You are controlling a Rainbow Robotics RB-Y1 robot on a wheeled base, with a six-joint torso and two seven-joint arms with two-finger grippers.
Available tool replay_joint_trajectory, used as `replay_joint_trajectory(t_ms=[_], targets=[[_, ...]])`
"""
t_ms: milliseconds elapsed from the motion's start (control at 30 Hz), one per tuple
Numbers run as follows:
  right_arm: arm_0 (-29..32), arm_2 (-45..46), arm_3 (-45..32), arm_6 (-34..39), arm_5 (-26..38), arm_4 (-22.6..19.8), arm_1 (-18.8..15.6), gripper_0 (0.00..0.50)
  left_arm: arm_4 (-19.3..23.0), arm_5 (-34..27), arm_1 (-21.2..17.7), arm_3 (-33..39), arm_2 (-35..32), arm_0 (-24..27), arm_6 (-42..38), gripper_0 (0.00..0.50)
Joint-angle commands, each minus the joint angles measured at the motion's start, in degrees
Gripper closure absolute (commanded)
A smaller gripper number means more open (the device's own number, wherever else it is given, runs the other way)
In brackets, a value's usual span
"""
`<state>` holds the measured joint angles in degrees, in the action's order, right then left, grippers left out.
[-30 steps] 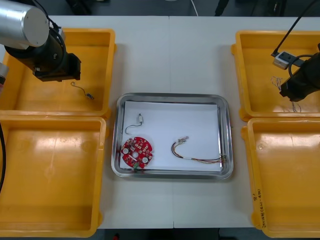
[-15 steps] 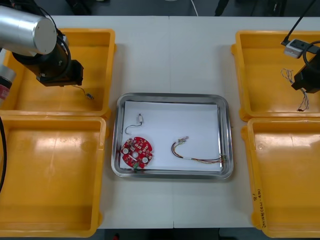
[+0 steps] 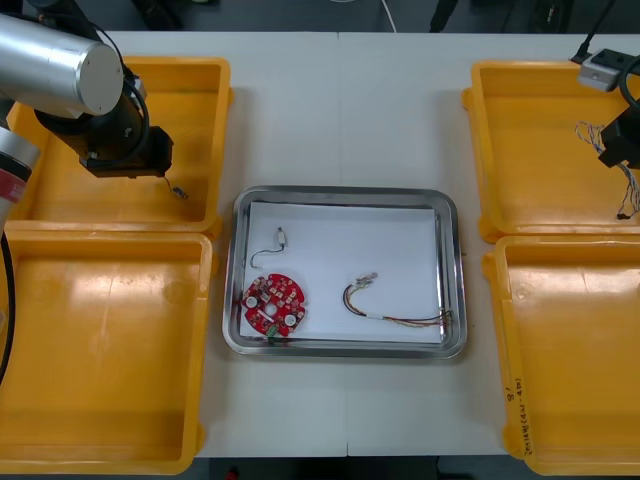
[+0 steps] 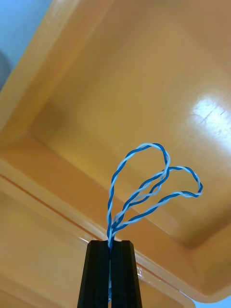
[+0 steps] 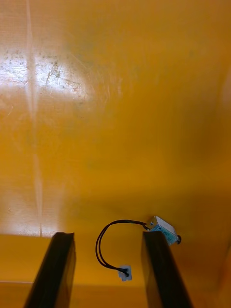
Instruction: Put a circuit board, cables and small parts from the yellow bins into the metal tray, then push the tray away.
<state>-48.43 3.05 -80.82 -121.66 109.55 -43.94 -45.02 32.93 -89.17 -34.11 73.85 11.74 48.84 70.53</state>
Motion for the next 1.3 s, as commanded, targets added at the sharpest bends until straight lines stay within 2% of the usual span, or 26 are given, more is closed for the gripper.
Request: replay_joint_trajectory(t_ms=[33,267,333,567,800,1033,1300], targets=[[-1.23,1.79,-4.87,3.27,0.45,-0.35,0.29,0.5,0.73,0.66,0.62,0.68,0.74,1.52,5.85,0.5],[-1.05,0.65,-9.44,4.06,0.45,-2.55,0.37,0.5,0.9,0.66,0.54,0.68,0.83,1.61,5.85,0.5],[-1.05,-0.5,-10.76,4.68,0.45,-4.04,0.37,0.5,0.73,0.66,0.54,0.68,0.83,1.52,5.94,0.5],[-1.05,-6.12,-17.44,6.26,0.45,-5.01,0.46,0.5,0.02,0.66,0.1,0.59,0.74,1.52,6.91,0.5],[-1.05,-11.66,-22.19,7.49,0.45,-5.98,2.92,0.5,-1.38,1.01,-0.69,-0.11,0.21,1.35,8.49,0.5],[-2.72,-15.53,-22.36,8.02,0.45,-6.33,6.17,0.5,-1.47,1.19,-1.66,-2.39,-2.51,1.43,11.65,0.5],[-5.62,-21.33,-22.1,7.49,0.45,-4.04,9.78,0.5,-2.0,2.77,-3.24,-6.7,-7.43,1.43,18.68,0.5]])
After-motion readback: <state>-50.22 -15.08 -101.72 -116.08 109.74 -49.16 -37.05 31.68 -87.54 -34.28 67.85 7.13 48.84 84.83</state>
